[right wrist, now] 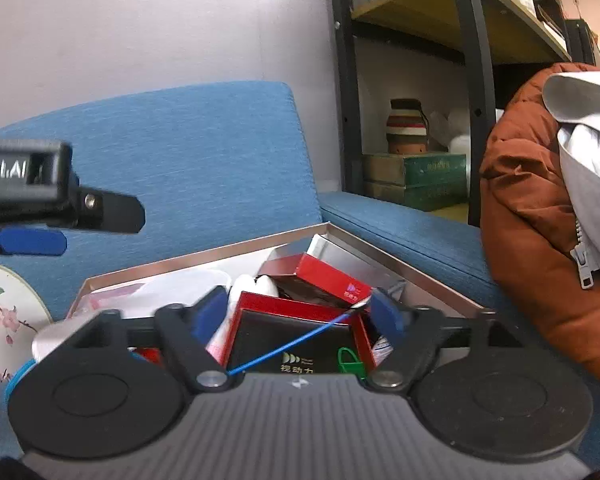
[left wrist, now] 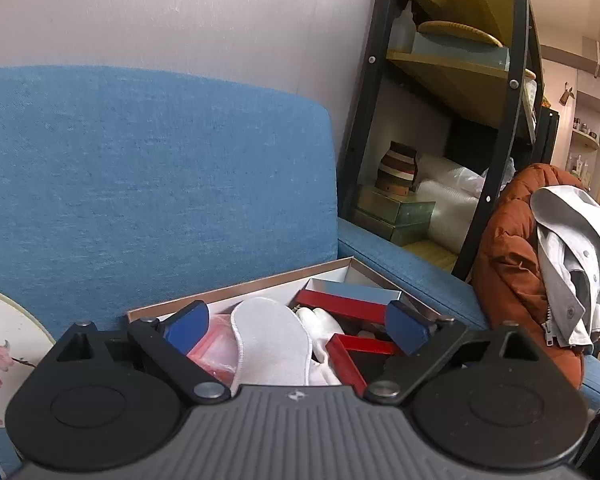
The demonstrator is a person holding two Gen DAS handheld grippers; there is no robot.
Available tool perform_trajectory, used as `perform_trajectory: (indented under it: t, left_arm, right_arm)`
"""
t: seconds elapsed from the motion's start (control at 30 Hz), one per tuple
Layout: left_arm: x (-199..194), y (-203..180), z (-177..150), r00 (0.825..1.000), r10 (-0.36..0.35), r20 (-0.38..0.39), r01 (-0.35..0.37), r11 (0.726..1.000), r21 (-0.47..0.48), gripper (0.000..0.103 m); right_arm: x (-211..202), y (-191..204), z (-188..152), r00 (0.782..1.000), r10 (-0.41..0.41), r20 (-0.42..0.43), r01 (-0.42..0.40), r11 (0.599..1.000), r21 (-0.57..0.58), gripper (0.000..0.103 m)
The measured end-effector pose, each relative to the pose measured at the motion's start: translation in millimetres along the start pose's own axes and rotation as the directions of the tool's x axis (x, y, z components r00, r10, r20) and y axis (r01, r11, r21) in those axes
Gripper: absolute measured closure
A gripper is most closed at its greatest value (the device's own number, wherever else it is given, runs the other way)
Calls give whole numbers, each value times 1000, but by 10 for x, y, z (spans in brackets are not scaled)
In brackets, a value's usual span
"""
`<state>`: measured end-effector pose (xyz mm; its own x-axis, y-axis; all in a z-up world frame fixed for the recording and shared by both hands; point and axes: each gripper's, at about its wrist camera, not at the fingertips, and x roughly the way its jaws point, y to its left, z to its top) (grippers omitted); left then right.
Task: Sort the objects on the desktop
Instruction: 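Carry the insole and tag into the cardboard box and open both grippers, then move both grippers back toward the white HP power-bank box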
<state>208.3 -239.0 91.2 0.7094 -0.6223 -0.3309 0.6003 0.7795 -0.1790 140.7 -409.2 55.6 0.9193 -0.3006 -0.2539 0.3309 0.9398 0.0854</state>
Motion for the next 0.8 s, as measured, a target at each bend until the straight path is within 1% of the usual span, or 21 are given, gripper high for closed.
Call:
perform_trajectory:
  t: [0.17,0.37,0.53,0.67,0.8]
  left_arm:
    - [-54,37,-33,1000,27,-13,-27,1000,-2,5]
    - [-236,120,-134,998,58,-1,-58,998,17,5]
    - [-370,200,-238,996,85,-13,-85,996,-3,5]
    - [-583,243,-340,994,112,0,-112,994,-6,5]
    - [-841,290,-482,988,156,5,-155,988,-26,5]
  right_arm:
    - [-32,59,-59,1000,13,-5,-13,1000,-18,17]
    - [-149,162,-154,998,66,4,-66,998,-14,15]
    - [-192,276,-165,995,97,14,-97,994,-44,14]
    - [-234,336,-165,994,111,18,-110,992,-63,14]
    - [-374,404,-127,990,132,52,-128,989,-77,13]
